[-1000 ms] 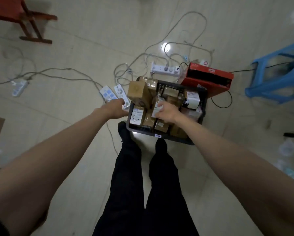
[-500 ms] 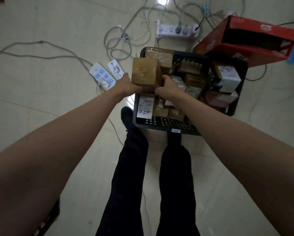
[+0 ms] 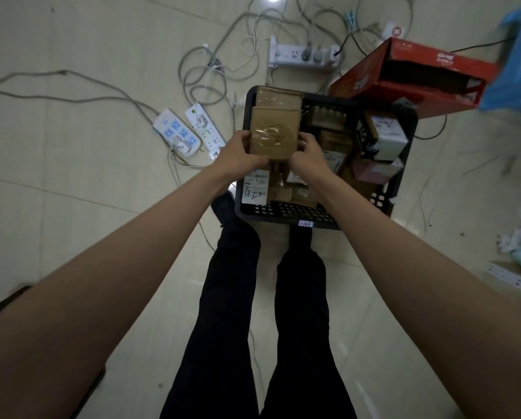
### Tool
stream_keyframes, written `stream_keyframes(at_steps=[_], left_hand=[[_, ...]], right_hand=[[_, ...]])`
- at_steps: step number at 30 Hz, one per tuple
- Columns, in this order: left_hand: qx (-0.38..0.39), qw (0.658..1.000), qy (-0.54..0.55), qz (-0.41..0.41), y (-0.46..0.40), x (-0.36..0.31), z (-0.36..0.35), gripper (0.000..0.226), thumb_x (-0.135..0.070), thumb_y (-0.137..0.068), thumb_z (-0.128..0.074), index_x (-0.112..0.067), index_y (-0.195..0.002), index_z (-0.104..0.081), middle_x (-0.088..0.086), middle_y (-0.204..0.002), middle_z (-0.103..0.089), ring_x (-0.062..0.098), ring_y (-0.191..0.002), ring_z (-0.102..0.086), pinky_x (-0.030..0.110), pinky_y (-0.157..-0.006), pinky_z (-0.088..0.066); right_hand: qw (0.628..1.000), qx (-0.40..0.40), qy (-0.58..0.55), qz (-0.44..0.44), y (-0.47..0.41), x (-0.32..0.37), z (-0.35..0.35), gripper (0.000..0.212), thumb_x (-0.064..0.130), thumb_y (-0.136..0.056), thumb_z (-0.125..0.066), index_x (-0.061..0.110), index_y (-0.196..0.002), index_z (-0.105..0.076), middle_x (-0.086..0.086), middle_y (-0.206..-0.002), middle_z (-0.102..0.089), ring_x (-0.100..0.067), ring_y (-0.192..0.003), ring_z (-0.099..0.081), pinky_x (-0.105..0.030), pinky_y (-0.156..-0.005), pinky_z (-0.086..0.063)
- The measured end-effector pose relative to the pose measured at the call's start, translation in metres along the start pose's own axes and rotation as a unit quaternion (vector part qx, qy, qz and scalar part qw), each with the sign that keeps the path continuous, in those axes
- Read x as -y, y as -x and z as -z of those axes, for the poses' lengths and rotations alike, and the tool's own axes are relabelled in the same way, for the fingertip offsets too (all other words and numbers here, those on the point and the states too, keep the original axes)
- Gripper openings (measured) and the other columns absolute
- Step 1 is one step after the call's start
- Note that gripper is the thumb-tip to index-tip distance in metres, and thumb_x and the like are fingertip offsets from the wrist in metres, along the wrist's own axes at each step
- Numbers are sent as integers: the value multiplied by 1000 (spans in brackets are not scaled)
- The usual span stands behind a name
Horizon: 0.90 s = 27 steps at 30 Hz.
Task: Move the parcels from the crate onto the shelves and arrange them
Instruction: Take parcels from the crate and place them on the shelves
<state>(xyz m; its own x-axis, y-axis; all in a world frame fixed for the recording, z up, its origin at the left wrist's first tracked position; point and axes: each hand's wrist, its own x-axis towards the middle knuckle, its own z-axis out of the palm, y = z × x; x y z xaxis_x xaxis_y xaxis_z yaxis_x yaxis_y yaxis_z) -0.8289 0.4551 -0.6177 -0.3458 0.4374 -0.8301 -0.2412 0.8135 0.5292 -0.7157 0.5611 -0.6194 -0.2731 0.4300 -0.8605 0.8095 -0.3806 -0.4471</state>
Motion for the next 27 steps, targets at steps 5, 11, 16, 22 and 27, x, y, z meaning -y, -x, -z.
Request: stream_keyframes(at_steps=[5,11,16,22,27], left_hand=[[-19,999,8,-39,58,-14,-4,54,-18,-84,-70,-17,-132,-45,-9,-119,-56,7,-107,-56,17,-84,-46],[-39,995,11,-90,133,-9,-17,29,-20,-86,-62,-26,-112,-52,-12,-114,-60,9,-107,-60,36,-86,-55],[-31,985,10,-168,183,-12,-39,23,-6,-87,-58,-20,-105,-56,-3,-119,-61,13,-109,-59,34,-88,-56],[-28,980,12,-197,224,-34,-71,5,-11,-93,-58,-11,-97,-61,-5,-120,-62,11,-113,-58,27,-86,-54],[9,992,49,-114,255,-75,-101,38,-53,-83,-65,-24,-108,-61,-9,-112,-62,11,-103,-62,37,-92,-53]], right_hand=[[981,8,-186,-44,72,8,28,26,22,-106,-33,35,-119,-51,1,-109,-66,-20,-100,-67,-36,-72,-57],[930,78,-343,-110,124,-32,52,60,65,-99,-34,19,-130,-57,-16,-121,-65,-35,-115,-63,-59,-91,-54],[903,145,-384,-126,157,-66,67,74,67,-84,-62,33,-147,-45,-13,-143,-54,-36,-127,-55,-56,-83,-56],[879,168,-441,-63,200,-93,106,62,50,-89,-65,28,-144,-49,-13,-139,-58,-36,-128,-54,-59,-97,-50],[895,112,-433,0,238,-99,143,72,44,-81,-75,28,-144,-43,-11,-142,-55,-33,-127,-56,-54,-97,-53]])
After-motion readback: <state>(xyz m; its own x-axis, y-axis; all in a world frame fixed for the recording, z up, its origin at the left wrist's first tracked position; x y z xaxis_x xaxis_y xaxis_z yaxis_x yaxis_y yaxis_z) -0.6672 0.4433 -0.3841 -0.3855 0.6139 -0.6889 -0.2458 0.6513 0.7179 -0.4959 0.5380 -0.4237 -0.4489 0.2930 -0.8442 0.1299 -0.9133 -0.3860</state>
